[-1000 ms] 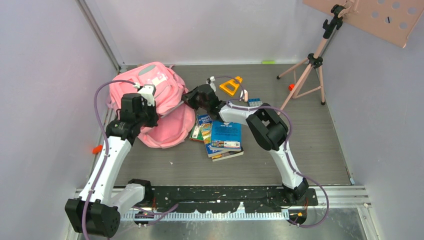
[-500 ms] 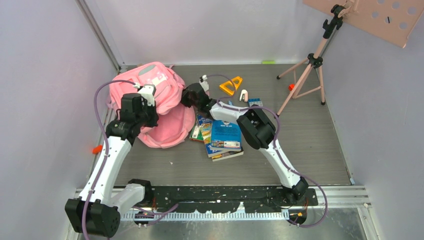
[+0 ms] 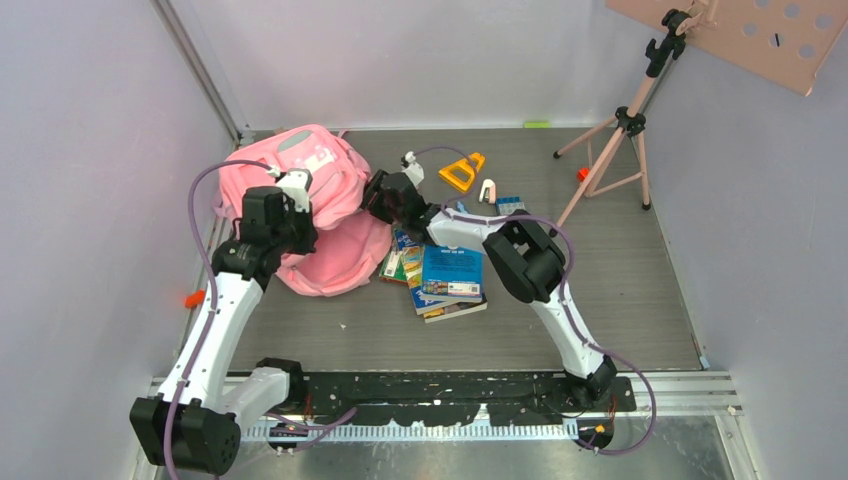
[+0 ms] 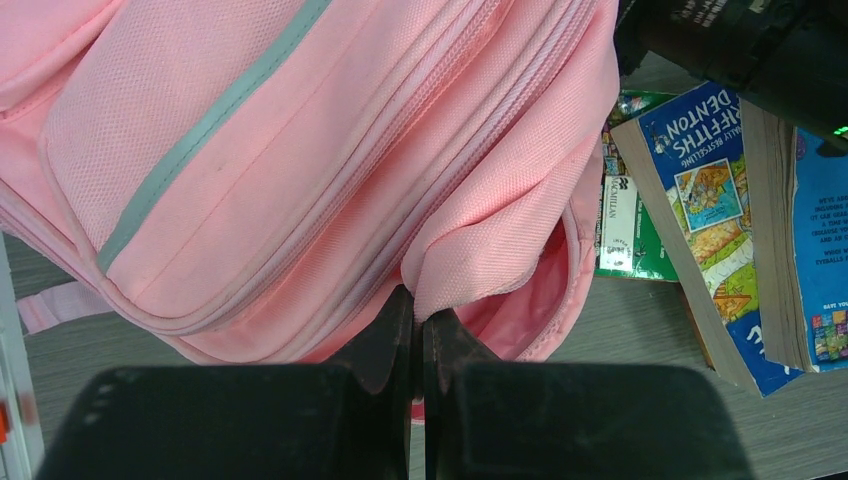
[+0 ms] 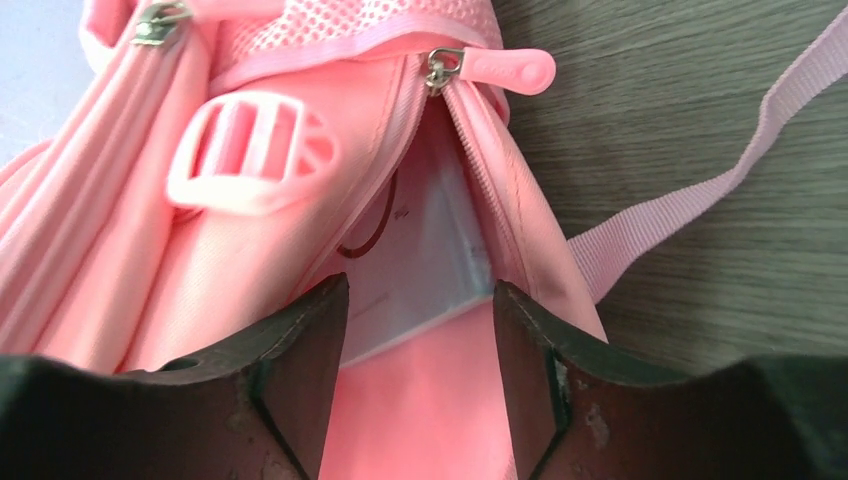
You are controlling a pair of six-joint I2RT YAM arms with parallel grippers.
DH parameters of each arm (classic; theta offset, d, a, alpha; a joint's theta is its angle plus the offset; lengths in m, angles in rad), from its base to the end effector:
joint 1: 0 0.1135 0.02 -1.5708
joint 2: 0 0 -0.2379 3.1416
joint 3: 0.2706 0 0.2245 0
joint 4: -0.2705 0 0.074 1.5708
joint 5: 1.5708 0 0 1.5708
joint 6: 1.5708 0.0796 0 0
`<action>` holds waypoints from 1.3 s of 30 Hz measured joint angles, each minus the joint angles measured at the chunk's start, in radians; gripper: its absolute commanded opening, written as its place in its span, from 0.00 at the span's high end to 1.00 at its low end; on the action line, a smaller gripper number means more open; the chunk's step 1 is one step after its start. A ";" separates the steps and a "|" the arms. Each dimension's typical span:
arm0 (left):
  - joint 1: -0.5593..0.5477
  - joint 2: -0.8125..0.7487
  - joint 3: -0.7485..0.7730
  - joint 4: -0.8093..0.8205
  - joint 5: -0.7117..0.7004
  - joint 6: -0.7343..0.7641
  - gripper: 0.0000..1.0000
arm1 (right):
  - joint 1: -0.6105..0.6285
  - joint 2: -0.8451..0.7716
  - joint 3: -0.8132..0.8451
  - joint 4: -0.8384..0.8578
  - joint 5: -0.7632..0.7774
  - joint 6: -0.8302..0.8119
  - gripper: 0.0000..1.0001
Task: Pack the student bag
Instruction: Place the book in the student bag.
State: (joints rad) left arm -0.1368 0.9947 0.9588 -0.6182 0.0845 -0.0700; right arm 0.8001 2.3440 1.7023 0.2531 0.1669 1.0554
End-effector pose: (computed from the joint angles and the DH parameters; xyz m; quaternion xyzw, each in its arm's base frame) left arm 0.2274 -0.0381 0.2719 0.0486 0.8948 -0.0833 0.4358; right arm 0.3832 0.3757 0.1446 0.1514 0.8148 0.4030 0.3884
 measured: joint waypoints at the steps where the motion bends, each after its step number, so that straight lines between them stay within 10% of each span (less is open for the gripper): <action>1: 0.000 0.000 0.000 0.000 0.000 0.000 1.00 | 0.004 -0.019 -0.016 0.000 0.004 -0.013 0.36; 15: 0.000 0.000 -0.011 0.001 -0.007 0.000 1.00 | 0.053 -0.352 -0.313 -0.047 0.104 -0.169 0.24; 25: 0.000 0.008 -0.033 0.016 -0.012 0.000 1.00 | 0.042 -0.723 -0.347 -0.373 0.181 -0.372 0.13; 39: 0.000 0.002 -0.066 0.050 -0.008 0.002 1.00 | -0.426 -1.031 -0.545 -0.785 -0.165 -0.454 0.12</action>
State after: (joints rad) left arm -0.1371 0.9970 0.8932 -0.5682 0.0761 -0.0685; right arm 0.3744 1.3128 1.1572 -0.5320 0.0021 0.6014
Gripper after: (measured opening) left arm 0.030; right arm 0.887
